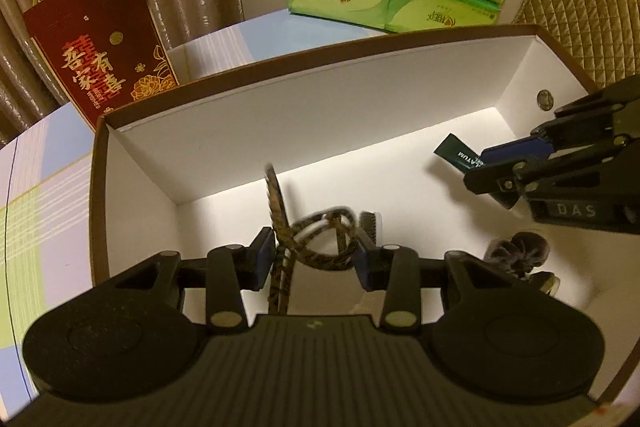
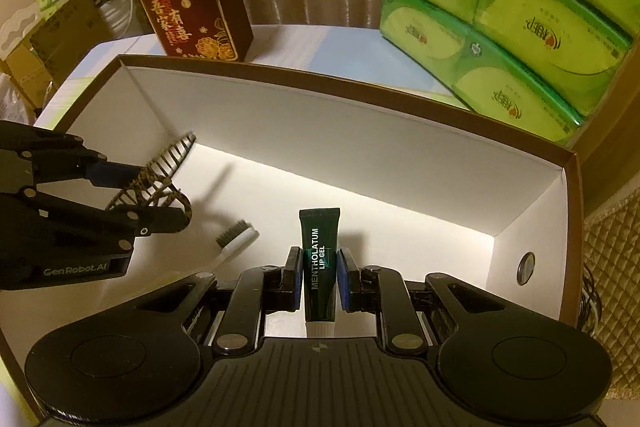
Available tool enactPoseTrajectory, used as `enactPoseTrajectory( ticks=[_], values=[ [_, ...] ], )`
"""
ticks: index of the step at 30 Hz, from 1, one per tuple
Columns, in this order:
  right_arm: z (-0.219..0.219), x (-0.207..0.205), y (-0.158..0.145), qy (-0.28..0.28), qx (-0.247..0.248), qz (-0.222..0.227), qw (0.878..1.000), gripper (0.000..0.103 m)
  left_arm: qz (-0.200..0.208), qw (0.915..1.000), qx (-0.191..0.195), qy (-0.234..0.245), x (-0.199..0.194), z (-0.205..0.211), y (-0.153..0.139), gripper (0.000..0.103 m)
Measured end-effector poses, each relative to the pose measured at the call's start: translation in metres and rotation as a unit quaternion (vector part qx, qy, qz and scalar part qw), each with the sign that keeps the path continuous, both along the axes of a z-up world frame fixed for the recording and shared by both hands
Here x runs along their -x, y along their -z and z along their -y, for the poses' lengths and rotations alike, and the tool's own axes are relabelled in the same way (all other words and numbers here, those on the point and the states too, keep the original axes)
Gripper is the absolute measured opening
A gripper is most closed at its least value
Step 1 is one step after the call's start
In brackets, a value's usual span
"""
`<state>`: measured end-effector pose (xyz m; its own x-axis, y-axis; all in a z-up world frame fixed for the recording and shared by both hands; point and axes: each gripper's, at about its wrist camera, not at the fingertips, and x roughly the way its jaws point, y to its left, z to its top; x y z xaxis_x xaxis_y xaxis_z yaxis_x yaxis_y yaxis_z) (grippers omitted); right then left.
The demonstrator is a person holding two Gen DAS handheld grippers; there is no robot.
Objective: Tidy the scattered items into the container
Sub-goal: 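Carry hair cord with left tool while right tool carries lip gel into box, then open left tool releasing hair cord while right tool releases lip gel in box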
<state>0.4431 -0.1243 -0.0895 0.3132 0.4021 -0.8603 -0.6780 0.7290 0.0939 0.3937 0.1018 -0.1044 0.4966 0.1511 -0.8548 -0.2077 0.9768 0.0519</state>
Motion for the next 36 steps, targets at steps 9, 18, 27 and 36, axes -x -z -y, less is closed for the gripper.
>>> enactPoseTrajectory(
  ticks=[9, 18, 27, 36],
  values=[
    [0.001, -0.003, 0.003, 0.003, 0.003, -0.007, 1.0, 0.015, -0.001, 0.9999, -0.011, 0.0, 0.001, 0.0, 0.0, 0.044],
    [0.001, 0.003, 0.003, -0.002, 0.018, 0.003, 1.0, 0.056, 0.0, 0.9999, -0.009, -0.006, 0.009, -0.003, -0.005, 0.052],
    [0.006, 0.022, -0.014, -0.015, 0.021, 0.022, 0.999, 0.074, 0.004, 0.9998, -0.019, 0.0, 0.024, 0.009, -0.019, 0.07],
    [0.018, 0.047, -0.03, -0.015, 0.017, 0.036, 0.999, 0.088, 0.007, 0.9995, -0.032, 0.001, 0.043, 0.023, -0.035, 0.077]
  ],
)
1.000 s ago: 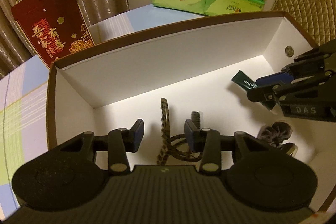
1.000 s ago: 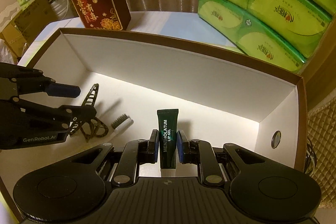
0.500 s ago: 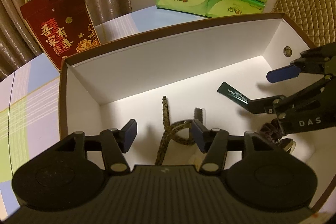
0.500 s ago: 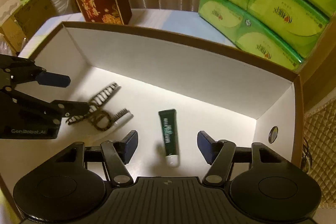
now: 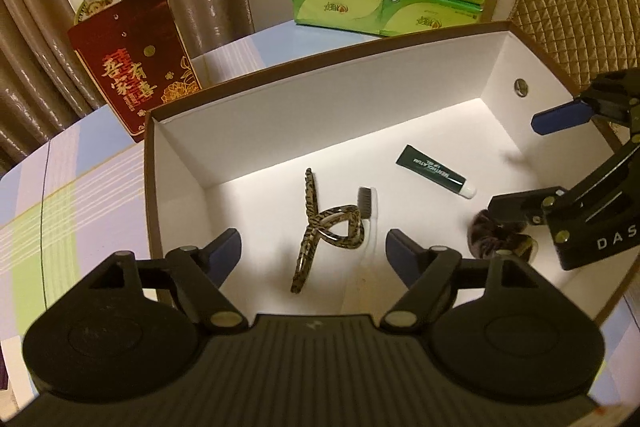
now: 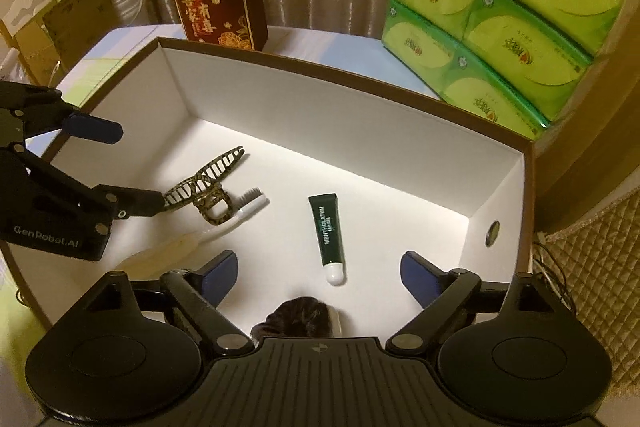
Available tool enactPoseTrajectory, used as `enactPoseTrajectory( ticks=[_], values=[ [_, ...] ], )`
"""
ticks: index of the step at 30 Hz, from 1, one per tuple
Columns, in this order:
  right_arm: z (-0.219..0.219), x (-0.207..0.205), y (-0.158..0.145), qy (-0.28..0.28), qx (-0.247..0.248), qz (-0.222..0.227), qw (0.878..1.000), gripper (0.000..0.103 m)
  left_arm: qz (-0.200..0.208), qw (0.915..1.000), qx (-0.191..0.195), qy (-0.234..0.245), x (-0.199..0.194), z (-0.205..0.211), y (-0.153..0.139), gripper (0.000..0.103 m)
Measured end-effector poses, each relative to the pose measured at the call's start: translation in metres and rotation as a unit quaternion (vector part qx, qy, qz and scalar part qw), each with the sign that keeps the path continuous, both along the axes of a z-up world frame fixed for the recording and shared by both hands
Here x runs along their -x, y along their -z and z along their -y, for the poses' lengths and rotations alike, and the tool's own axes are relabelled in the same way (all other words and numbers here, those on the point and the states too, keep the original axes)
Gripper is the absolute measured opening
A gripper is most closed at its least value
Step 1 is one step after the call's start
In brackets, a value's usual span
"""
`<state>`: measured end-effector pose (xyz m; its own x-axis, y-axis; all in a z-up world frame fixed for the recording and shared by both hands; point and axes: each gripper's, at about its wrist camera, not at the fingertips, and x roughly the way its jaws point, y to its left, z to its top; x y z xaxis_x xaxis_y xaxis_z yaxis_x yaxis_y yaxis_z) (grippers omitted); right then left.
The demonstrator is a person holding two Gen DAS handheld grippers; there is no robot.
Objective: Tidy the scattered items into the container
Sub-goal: 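Open left tool releasing hair cord while right tool releases lip gel in box, then withdraw both tools from the box toward remaining table items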
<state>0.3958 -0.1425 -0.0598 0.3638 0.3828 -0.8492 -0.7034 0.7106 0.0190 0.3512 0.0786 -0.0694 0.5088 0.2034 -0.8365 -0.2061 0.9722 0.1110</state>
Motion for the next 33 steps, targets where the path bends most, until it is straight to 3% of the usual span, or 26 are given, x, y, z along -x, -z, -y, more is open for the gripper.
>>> enactPoseTrajectory(
  ticks=[4, 17, 33],
  values=[
    [0.007, 0.007, -0.005, 0.012, -0.01, -0.003, 1.0, 0.097, 0.008, 1.0, 0.0, 0.003, 0.008, 0.008, -0.009, 0.082],
    [0.027, 0.042, -0.027, 0.043, -0.033, 0.017, 0.998, 0.1, 0.024, 0.9993, 0.001, -0.028, 0.044, 0.026, -0.04, 0.096],
    [0.034, 0.089, -0.051, 0.053, -0.047, 0.045, 0.996, 0.1, 0.049, 0.9983, 0.005, -0.032, 0.098, 0.046, -0.068, 0.097]
  ],
)
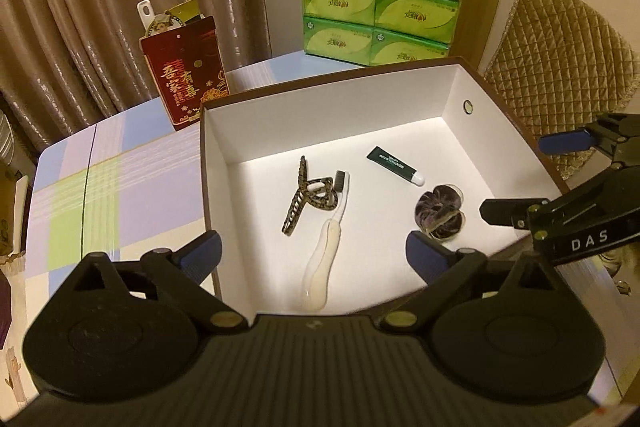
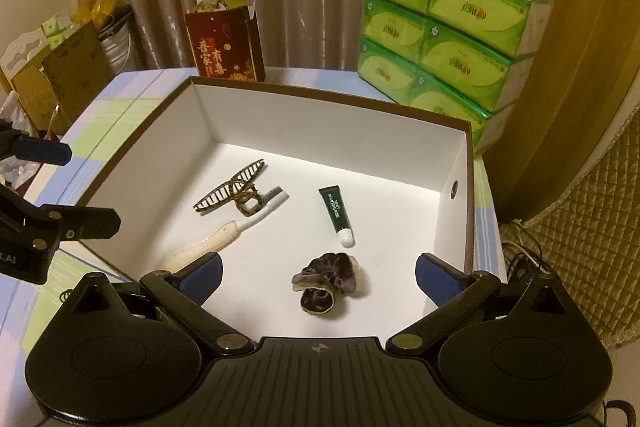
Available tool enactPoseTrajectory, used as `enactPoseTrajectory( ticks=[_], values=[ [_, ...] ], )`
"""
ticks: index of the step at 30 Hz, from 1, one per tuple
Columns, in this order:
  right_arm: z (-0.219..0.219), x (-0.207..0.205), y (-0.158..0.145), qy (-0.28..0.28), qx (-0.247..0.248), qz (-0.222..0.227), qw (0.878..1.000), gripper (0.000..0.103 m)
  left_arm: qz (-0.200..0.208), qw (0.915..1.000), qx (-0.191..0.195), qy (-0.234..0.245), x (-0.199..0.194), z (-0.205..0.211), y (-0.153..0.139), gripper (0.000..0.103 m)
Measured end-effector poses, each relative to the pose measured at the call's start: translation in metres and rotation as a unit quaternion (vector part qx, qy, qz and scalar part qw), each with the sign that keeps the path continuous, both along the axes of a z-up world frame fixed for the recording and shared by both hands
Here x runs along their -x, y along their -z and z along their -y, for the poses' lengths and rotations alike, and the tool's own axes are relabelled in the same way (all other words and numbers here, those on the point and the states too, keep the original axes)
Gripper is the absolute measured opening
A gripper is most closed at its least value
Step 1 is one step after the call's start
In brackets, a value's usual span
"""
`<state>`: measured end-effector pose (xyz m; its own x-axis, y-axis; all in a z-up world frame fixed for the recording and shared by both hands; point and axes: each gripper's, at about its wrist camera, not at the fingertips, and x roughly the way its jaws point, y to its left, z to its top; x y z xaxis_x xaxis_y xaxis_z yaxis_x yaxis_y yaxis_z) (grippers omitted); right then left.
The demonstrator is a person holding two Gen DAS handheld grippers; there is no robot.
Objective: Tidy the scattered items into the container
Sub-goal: 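Withdraw both tools from the box toward remaining table items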
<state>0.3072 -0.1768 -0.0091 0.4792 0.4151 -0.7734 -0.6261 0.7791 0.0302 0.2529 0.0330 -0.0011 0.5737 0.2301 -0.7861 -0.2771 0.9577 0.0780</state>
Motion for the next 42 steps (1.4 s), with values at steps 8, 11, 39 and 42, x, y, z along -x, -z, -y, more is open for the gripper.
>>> enactPoseTrajectory(
  ticks=[8, 11, 39, 42],
  values=[
    [0.011, 0.028, -0.011, 0.005, -0.024, 0.011, 1.0, 0.1, 0.02, 0.9998, -0.001, 0.008, 0.044, 0.011, -0.01, 0.097],
    [0.016, 0.041, -0.011, 0.008, -0.029, 0.015, 0.999, 0.1, 0.024, 0.9997, -0.002, 0.003, 0.061, 0.012, -0.009, 0.096],
    [0.037, 0.13, 0.084, 0.017, -0.01, -0.097, 0.995, 0.086, -0.04, 0.9964, 0.059, -0.046, 0.149, 0.011, 0.079, 0.076],
    [0.032, 0.132, 0.09, 0.014, -0.008, -0.109, 0.994, 0.08, -0.049, 0.9963, 0.056, -0.042, 0.147, 0.009, 0.085, 0.076]
  ],
)
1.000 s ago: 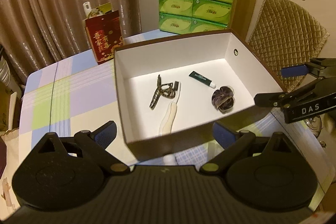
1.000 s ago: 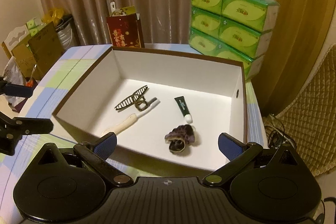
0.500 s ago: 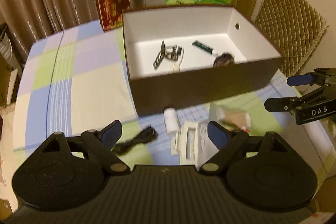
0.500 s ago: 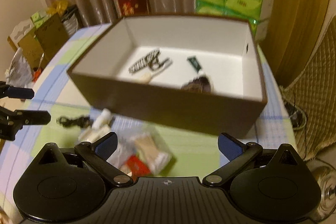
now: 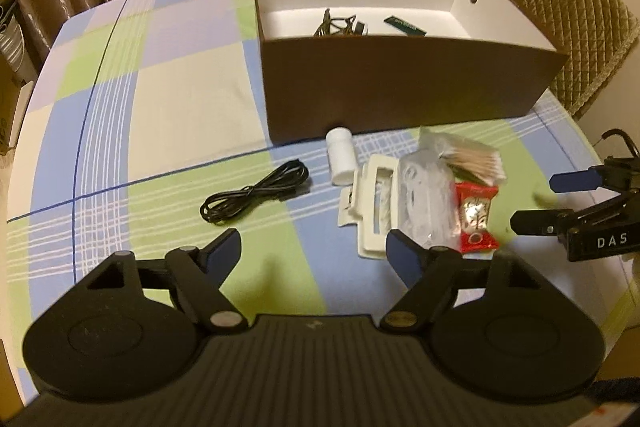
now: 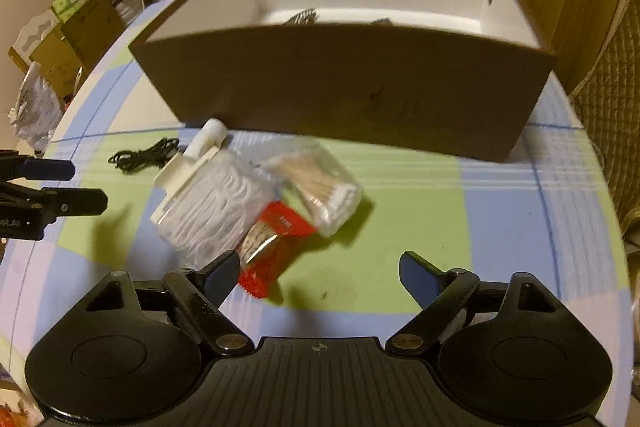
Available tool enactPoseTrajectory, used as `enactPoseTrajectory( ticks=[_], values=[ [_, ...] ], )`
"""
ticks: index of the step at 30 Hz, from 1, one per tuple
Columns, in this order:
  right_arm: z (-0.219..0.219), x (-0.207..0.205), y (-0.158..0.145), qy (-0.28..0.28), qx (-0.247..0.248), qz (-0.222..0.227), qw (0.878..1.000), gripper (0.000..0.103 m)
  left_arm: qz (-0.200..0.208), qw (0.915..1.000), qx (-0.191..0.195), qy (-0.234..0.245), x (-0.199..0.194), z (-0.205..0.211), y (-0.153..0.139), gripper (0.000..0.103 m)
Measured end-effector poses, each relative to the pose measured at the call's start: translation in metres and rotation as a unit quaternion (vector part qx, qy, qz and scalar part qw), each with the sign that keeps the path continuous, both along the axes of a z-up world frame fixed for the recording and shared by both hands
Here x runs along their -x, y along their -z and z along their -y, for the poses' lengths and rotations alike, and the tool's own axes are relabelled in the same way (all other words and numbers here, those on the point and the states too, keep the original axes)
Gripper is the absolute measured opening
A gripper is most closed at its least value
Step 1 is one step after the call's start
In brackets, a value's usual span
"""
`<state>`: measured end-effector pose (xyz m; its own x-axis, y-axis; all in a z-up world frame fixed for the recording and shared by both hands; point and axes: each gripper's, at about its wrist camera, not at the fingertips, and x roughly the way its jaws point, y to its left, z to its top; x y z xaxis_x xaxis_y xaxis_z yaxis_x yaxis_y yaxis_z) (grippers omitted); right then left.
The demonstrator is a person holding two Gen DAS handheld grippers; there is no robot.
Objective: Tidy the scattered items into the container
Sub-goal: 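Withdraw both tools from the box toward remaining table items, then grasp the black cable with left tool while right tool grasps cotton swab bag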
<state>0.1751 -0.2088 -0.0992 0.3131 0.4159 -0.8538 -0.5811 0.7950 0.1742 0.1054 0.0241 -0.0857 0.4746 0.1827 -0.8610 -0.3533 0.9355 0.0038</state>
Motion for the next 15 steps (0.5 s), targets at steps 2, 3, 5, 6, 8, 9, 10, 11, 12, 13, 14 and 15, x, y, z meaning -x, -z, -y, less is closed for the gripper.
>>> enactPoseTrajectory(
  ticks=[2, 3, 5, 6, 8, 9, 10, 11, 12, 13, 14, 15],
  values=[
    [-0.001, -0.001, 0.002, -0.002, 0.001, -0.002, 1.0, 0.076, -0.002, 1.0, -0.006, 0.006, -0.001, -0.001, 0.002, 0.076],
    [-0.001, -0.001, 0.002, -0.002, 0.001, 0.0, 1.0, 0.076, -0.002, 0.9999, -0.008, 0.009, -0.001, -0.001, 0.003, 0.076],
    [0.0, -0.004, 0.002, -0.004, 0.003, 0.005, 1.0, 0.074, -0.003, 0.9998, -0.01, 0.015, -0.001, -0.004, 0.006, 0.075],
    [0.0, -0.005, 0.002, -0.005, 0.005, 0.007, 1.0, 0.073, -0.004, 0.9997, -0.013, 0.018, -0.001, -0.005, 0.007, 0.074],
    [0.002, -0.008, 0.003, -0.007, 0.008, 0.008, 1.0, 0.073, -0.01, 0.9995, -0.019, 0.022, -0.002, -0.009, 0.009, 0.072],
    [0.003, -0.009, 0.003, -0.008, 0.008, 0.008, 1.0, 0.073, -0.012, 0.9994, -0.021, 0.024, -0.003, -0.012, 0.01, 0.071],
    [0.004, -0.011, 0.004, -0.01, 0.008, 0.008, 1.0, 0.073, -0.014, 0.9992, -0.023, 0.028, -0.004, -0.015, 0.01, 0.069],
    [0.005, -0.013, 0.005, -0.015, 0.008, 0.007, 1.0, 0.073, -0.015, 0.9991, -0.025, 0.032, -0.005, -0.018, 0.011, 0.068],
    [0.005, -0.015, 0.006, -0.02, 0.01, 0.006, 1.0, 0.073, -0.016, 0.9989, -0.027, 0.036, -0.006, -0.02, 0.012, 0.068],
    [0.006, -0.017, 0.007, -0.023, 0.012, 0.007, 1.0, 0.073, -0.018, 0.9985, -0.031, 0.043, -0.007, -0.023, 0.013, 0.067],
    [0.007, -0.019, 0.008, -0.025, 0.014, 0.007, 1.0, 0.073, -0.019, 0.998, -0.035, 0.05, -0.009, -0.026, 0.014, 0.066],
    [0.009, -0.022, 0.009, -0.027, 0.016, 0.007, 1.0, 0.073, -0.02, 0.9974, -0.039, 0.058, -0.01, -0.028, 0.016, 0.066]
  ],
)
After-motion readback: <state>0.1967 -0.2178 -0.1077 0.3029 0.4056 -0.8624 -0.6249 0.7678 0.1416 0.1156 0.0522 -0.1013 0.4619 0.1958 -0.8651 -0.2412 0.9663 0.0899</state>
